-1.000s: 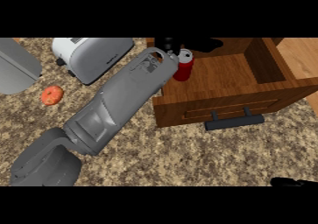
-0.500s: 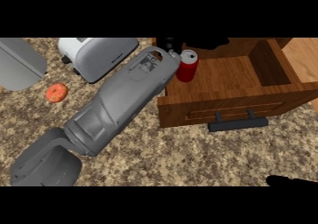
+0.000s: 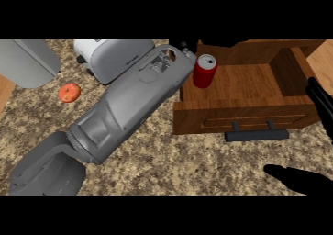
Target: Pick up the can, place it into the drawer and close the drawer
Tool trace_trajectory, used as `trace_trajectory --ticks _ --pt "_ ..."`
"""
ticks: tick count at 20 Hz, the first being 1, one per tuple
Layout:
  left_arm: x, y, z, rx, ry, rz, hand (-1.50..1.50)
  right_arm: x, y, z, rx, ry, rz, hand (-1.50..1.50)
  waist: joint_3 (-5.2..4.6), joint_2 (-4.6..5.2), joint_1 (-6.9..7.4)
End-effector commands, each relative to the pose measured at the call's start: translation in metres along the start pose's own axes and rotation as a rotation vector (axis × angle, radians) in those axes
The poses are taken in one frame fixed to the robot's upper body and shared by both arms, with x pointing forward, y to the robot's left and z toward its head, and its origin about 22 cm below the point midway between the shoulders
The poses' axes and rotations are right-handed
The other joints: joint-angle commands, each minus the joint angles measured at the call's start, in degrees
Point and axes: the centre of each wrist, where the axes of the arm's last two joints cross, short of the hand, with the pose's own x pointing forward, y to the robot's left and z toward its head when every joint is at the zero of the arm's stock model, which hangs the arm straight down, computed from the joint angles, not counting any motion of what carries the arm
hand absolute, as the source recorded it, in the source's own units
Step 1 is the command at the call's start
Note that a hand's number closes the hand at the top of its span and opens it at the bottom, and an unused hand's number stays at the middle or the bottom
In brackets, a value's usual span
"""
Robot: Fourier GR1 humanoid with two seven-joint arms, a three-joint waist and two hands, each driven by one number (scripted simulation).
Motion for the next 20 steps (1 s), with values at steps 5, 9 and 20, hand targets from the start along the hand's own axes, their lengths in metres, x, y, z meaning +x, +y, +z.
trace_trajectory --ticks 5,9,20 --pt "0.012 -0.001 -0.003 -0.001 0.018 0.02 -1.5 -0.018 0.05 -0.019 0.101 0.016 0.259 -1.5 -0.01 -0.59 2.67" --pt "0.001 0.002 0.003 -0.013 0.005 0.005 -1.5 -0.033 0.074 -0.04 0.127 0.073 0.346 -1.5 -0.03 -0.77 3.75" --pt "0.006 0.076 -0.015 0.019 0.038 -0.015 -1.5 -0.092 0.139 -0.032 0.076 0.142 0.348 -1.5 0.02 -1.01 4.49"
